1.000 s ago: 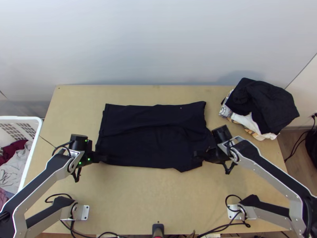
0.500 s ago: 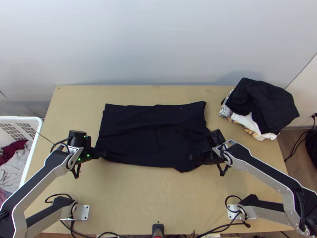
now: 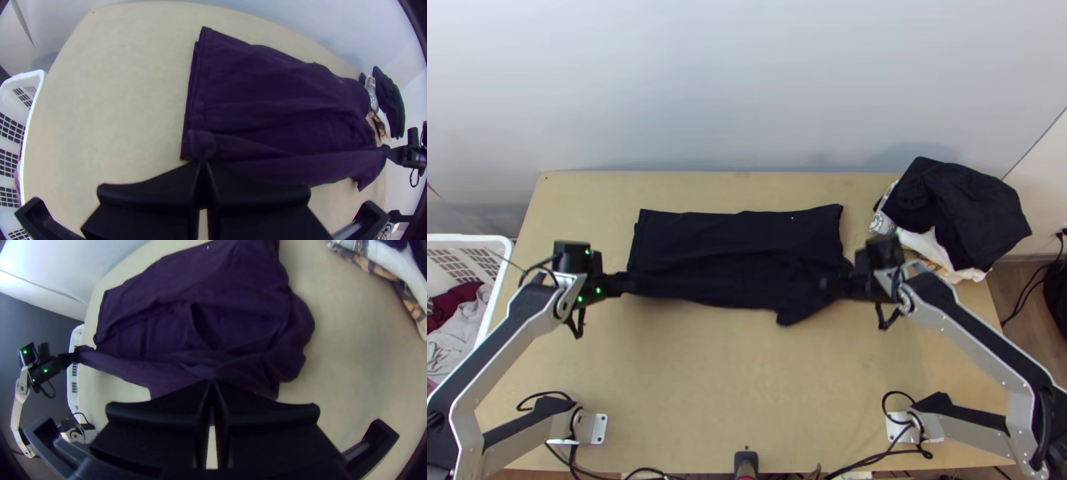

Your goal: Fold the t-shirt

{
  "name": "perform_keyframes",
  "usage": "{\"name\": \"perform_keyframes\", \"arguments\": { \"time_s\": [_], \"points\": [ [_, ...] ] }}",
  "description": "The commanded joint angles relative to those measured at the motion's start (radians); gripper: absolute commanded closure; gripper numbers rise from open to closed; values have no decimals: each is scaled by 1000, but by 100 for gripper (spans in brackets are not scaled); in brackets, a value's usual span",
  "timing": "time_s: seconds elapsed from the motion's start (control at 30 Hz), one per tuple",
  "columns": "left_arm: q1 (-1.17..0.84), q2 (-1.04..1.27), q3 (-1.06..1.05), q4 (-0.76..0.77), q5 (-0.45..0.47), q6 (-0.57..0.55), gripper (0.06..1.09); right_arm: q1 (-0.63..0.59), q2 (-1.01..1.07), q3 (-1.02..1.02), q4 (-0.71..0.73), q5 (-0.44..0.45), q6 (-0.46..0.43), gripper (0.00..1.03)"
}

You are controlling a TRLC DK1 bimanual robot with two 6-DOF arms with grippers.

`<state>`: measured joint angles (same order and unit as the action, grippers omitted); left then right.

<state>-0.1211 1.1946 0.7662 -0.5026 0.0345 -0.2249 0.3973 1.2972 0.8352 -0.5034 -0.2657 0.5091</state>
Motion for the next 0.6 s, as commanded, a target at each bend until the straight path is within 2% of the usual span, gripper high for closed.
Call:
{"name": "perform_keyframes", "arguments": {
  "time_s": [0.0,0.57],
  "points": [
    [41,99,151,10,1,-1,105,-100,82,185,-26,2,-30,100],
    [78,620,671,101,-1,-24,105,-170,551,653,-20,5,-49,100]
  ]
}}
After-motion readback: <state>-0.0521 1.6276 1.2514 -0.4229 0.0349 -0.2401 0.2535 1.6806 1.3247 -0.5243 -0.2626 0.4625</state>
